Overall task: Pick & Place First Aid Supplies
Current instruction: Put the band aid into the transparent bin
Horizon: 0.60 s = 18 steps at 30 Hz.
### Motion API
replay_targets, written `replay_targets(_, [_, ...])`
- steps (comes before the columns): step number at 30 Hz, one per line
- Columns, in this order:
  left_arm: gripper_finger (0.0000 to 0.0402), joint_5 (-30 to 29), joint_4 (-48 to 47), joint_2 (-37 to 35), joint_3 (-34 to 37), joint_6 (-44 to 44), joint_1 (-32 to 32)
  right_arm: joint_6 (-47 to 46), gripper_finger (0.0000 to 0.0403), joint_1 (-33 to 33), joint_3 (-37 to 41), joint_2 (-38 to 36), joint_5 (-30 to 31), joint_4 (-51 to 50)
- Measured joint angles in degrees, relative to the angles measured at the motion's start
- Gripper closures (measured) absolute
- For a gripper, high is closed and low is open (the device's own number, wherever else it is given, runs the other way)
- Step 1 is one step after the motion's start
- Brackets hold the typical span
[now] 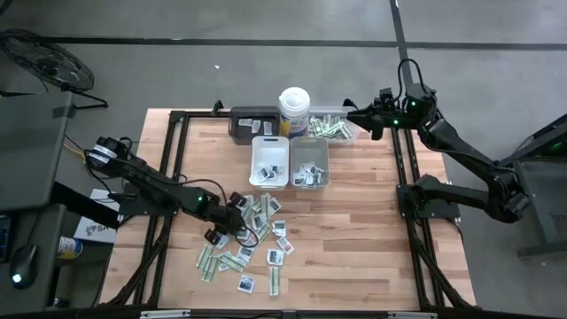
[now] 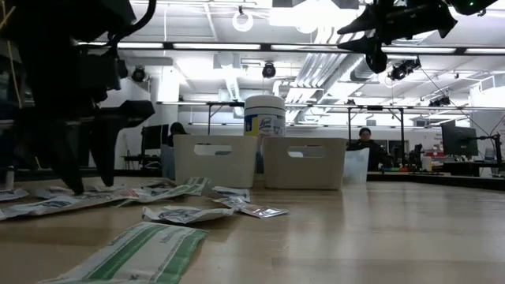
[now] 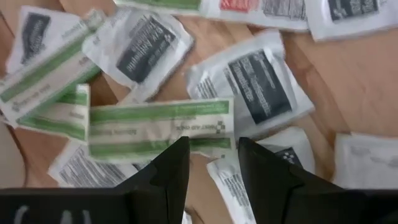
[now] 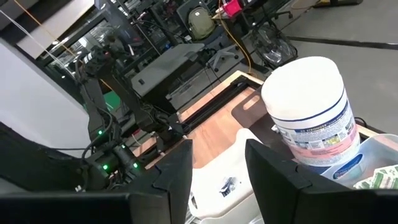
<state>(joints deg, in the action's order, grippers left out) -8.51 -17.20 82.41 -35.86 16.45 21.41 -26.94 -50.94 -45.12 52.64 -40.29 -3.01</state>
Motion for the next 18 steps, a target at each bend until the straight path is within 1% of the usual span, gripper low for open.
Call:
replay_targets(4, [0.0266,-0.32,0.75,-0.07,0.00,-0.16,0.00,0.12,0.0261,0.00,0.00,0.00,-0.01,-0.28])
replay_targets(8, [0.0266,-3.83,1.34,-0.07,0.00,-0.24,0.00,0.21,0.0261,0.00,0.00,0.00,0.02,-0.33])
replay_targets(18, [0.0267,-5.33,1.24,0.07,0.00,-0.42,0.00,0.40,0.0261,0.00,0.00,0.00,0.02,-0.68])
